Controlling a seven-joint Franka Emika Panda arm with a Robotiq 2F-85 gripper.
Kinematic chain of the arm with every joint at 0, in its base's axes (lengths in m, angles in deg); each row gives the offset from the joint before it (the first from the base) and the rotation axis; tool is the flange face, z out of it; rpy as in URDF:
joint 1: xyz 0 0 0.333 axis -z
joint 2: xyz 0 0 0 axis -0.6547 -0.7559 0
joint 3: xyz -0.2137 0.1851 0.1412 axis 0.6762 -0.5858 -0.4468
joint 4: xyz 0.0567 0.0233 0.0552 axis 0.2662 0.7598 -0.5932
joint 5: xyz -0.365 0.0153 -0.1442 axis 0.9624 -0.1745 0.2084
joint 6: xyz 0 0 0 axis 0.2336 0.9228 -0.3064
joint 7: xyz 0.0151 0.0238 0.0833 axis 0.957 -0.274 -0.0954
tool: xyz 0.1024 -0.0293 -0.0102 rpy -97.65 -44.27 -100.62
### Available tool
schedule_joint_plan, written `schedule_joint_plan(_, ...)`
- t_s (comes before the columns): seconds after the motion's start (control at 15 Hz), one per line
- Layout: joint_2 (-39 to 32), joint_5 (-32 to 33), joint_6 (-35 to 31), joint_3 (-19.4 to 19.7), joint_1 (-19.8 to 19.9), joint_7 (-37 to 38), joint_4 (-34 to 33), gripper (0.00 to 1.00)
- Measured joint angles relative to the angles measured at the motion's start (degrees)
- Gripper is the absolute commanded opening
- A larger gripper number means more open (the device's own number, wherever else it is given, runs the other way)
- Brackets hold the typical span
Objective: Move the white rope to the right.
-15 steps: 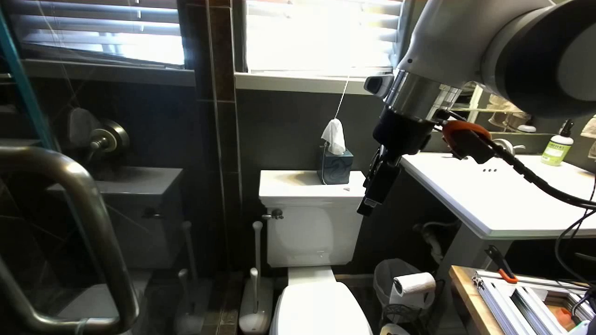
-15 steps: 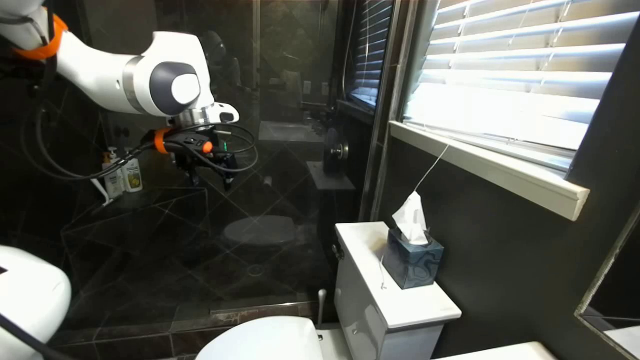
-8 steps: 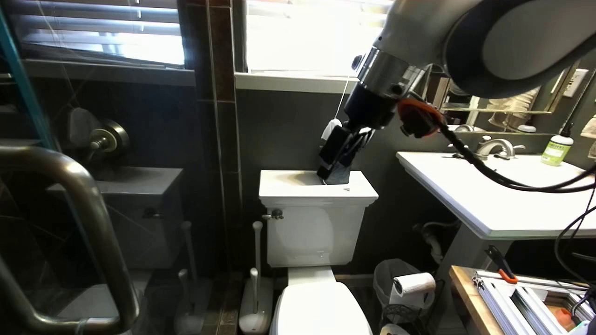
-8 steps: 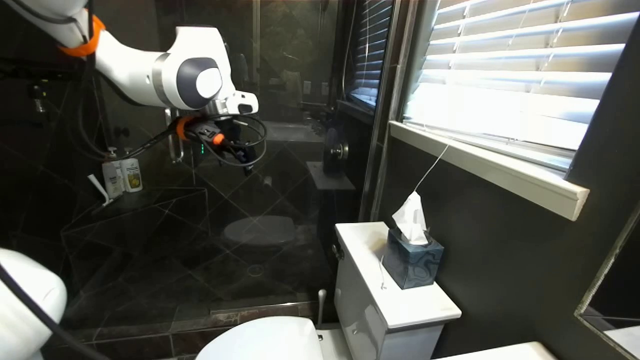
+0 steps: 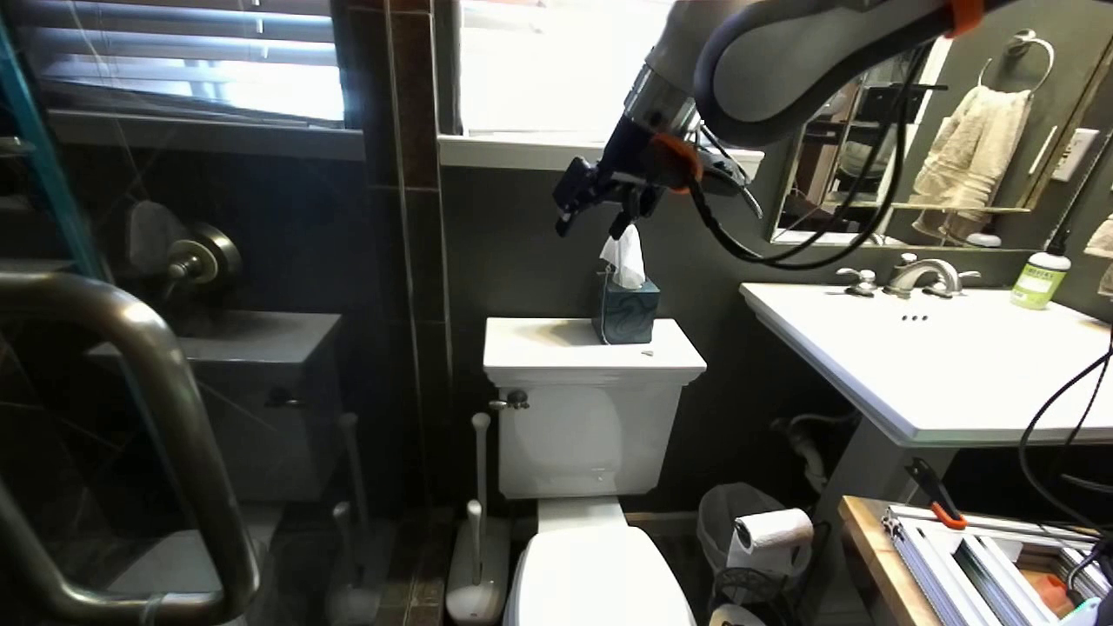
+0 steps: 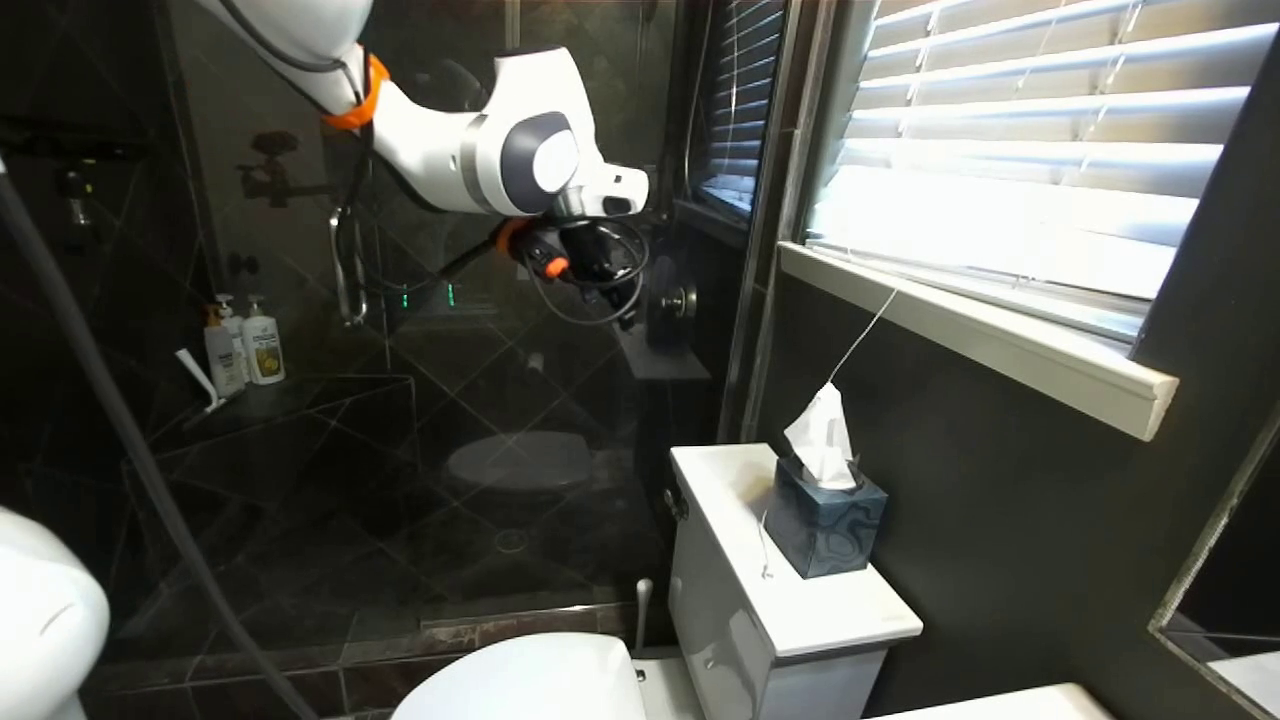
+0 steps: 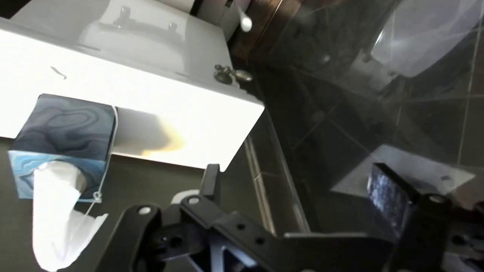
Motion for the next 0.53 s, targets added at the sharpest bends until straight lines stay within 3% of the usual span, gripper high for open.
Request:
schedule_joint_plan(0.27, -4.5, 2.9, -2.8, 5.3, 2.2, 6.9, -5.4, 1.00)
schedule_joint_plan(0.53, -9.5, 9.1, -5.0, 10.4, 2.6, 18.5, -10.2, 1.00)
